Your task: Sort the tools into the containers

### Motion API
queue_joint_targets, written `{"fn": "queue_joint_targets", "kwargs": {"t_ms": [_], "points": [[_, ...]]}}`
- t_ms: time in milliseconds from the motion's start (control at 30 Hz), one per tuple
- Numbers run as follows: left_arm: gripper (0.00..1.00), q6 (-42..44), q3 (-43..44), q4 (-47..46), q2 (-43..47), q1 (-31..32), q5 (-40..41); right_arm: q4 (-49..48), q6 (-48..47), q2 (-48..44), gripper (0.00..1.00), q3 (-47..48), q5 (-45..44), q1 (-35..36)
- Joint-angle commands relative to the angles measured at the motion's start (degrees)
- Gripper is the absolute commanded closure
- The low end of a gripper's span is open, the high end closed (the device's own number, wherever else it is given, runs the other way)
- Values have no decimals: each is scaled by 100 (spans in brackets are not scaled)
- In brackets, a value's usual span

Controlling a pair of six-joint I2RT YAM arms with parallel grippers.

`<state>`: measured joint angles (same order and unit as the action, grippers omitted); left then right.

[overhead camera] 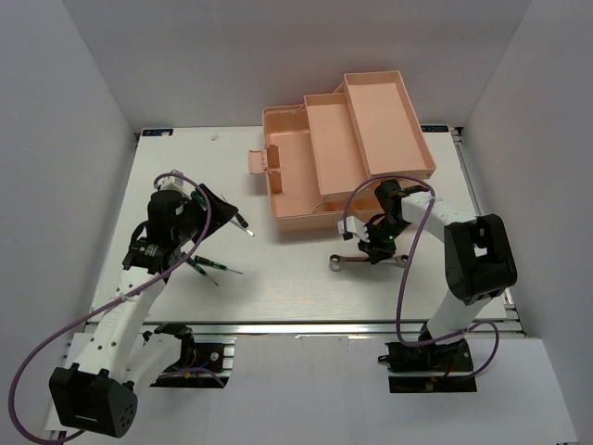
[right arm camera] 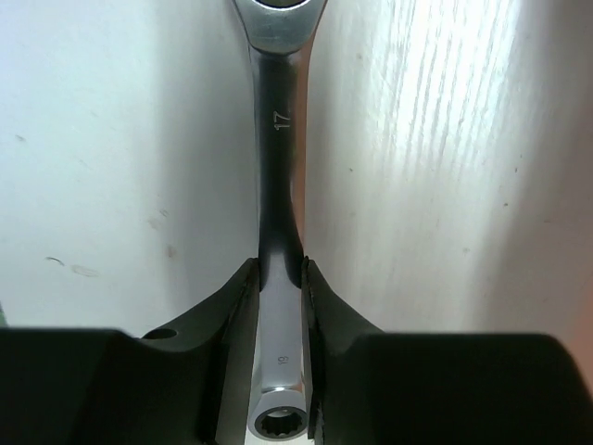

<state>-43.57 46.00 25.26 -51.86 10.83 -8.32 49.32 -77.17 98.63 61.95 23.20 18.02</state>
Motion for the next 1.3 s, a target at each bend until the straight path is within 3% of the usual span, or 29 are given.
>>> {"fn": "queue_joint_targets", "kwargs": {"t_ms": [0,633,733,767,800,933,1033,1133,1267], "points": [[12,7,-65,-38,105,-2,23,298,210,-301,100,89,562,-27],[12,15,-65,-118,-9,-11,-3,1141,1027,-853,100,1353,2214,166],[12,24,-38,-144,-70,-2,-21,1159,1904,-863,100,2108,2916,351],[12,24,-30,-144,-96,-11,-21,724,2359,-846,100,2554,3110,403],[12,24,-21,-152,-123,-2,-21,319,3695,-828,100,2724,3155,491],[12,94,155,-144,-290,-11,-47,-1703,6604,-565,100,3314,2972,509],[12,208,331,-56,-422,-11,23,-2584,8179,-257,100,3735,2156,501],[12,261,410,-30,-492,-11,76,-2796,8900,173,100,4280,1163,501],[12,174,427,6,-606,-11,251,-2866,9202,657,100,4904,-504,501]]}}
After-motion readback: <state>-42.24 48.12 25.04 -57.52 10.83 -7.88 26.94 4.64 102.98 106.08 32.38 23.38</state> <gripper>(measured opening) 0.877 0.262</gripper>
